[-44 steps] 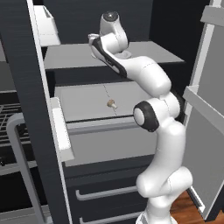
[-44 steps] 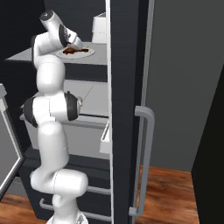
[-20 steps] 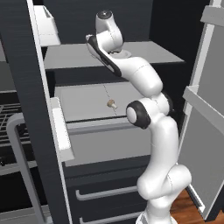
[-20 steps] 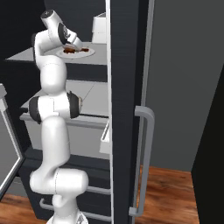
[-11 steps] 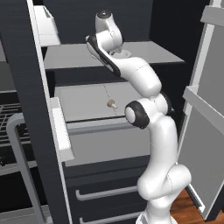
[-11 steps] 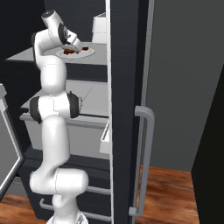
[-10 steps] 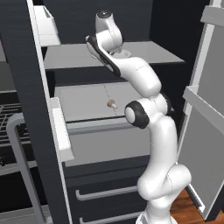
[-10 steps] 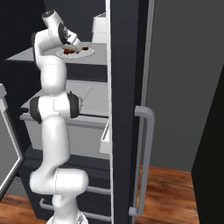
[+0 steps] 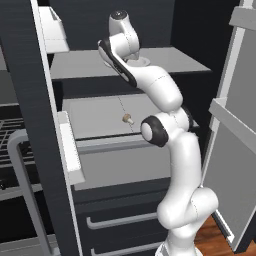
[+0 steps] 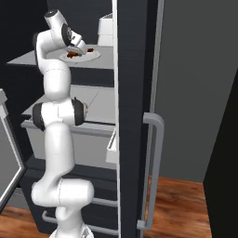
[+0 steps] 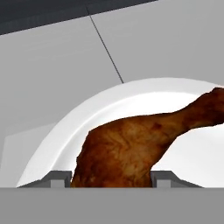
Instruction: Transport the chicken drumstick from the fridge to the microwave and turn on the microwave.
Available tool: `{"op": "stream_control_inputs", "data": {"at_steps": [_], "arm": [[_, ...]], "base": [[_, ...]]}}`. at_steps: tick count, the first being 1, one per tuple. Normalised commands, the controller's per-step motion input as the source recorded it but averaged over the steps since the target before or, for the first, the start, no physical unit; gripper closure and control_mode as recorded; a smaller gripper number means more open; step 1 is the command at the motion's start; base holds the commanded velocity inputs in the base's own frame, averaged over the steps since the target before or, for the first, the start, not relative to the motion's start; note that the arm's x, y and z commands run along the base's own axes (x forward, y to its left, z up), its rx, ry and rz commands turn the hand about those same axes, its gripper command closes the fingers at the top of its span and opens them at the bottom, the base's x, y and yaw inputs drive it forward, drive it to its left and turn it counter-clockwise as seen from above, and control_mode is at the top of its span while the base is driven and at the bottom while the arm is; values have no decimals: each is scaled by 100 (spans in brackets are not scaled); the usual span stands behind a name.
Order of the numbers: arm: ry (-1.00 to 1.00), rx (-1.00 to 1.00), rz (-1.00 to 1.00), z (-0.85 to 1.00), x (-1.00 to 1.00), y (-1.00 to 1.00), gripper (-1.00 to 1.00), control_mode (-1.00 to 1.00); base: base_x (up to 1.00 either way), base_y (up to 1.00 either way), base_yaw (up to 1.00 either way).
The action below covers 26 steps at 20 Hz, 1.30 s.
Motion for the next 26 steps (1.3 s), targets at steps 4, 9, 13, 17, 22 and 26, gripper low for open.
{"op": "stream_control_inputs", "data": {"at_steps": [4, 9, 13, 17, 22, 26], "arm": [[0, 0, 0, -8, -1, 0, 100, -100], [0, 0, 0, -1, -2, 0, 100, -100], [0, 0, 0, 0, -3, -1, 100, -100], [-2, 0, 0, 0, -8, 0, 100, -100], [-7, 0, 0, 0, -18, -2, 100, -100], [-13, 0, 0, -3, -23, 0, 100, -100]], "base": [[0, 0, 0], [0, 0, 0], [0, 0, 0], [0, 0, 0], [0, 0, 0], [0, 0, 0]]}}
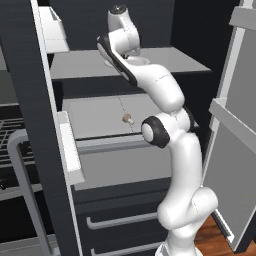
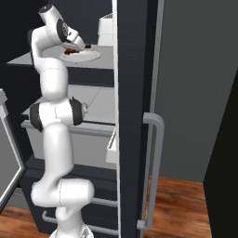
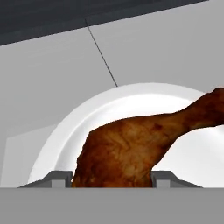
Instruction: Transport the chicken drumstick from the fridge to the microwave and turn on the microwave.
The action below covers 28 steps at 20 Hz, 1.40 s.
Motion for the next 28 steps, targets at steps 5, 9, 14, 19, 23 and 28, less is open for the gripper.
{"op": "stream_control_inputs", "data": {"at_steps": [5, 9, 14, 19, 23, 28], "arm": [[-11, 0, 0, -8, -27, -2, 100, -100], [-12, 0, 0, -7, -29, -1, 100, -100], [-13, 0, 0, -9, -31, -2, 100, -100], [-10, 0, 1, -9, -29, -4, 100, -100], [-8, 2, 2, -4, -29, -7, 100, -100], [0, 8, 3, 1, -32, -9, 100, -100]], "base": [[0, 0, 0], [0, 0, 0], [0, 0, 0], [0, 0, 0], [0, 0, 0], [0, 0, 0]]}}
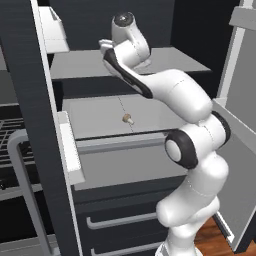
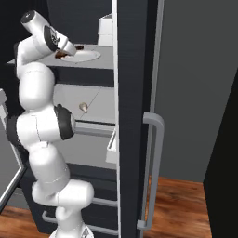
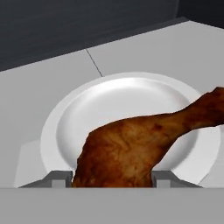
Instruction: Transport the chicken drumstick from the fridge to the microwave and turn on the microwave.
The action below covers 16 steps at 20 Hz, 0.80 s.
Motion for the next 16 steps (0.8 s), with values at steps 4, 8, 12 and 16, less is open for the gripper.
{"op": "stream_control_inputs", "data": {"at_steps": [4, 8, 12, 16], "arm": [[0, 8, 4, 3, -39, -9, 100, -100], [-1, 7, 5, 2, -42, -9, 100, -100], [-1, 4, 7, 6, -44, -11, 100, -100], [-1, 1, 8, 7, -46, -12, 100, -100]], "base": [[0, 0, 0], [0, 0, 0], [0, 0, 0], [0, 0, 0]]}}
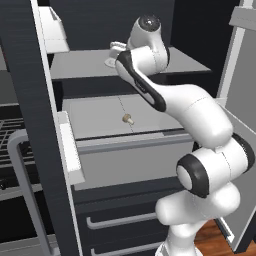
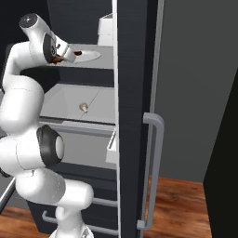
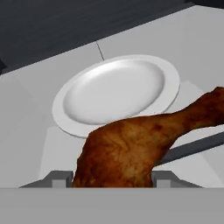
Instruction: Transport the chicken drumstick from the fridge to the microwave and turn on the microwave.
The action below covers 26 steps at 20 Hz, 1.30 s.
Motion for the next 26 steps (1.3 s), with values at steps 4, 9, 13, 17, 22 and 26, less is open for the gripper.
{"op": "stream_control_inputs", "data": {"at_steps": [4, 9, 13, 17, 22, 26], "arm": [[0, 0, 10, 9, -47, -14, 100, -100], [0, 0, 14, 8, -56, -18, 100, -100], [0, 0, 13, 10, -61, -17, 100, -100], [0, 0, 9, 10, -60, -12, 100, -100], [0, 0, 9, 4, -61, -9, 100, -100], [0, 0, 5, 0, -55, 0, 100, -100]], "base": [[0, 0, 0], [0, 0, 0], [0, 0, 0], [0, 0, 0], [0, 0, 0], [0, 0, 0]]}}
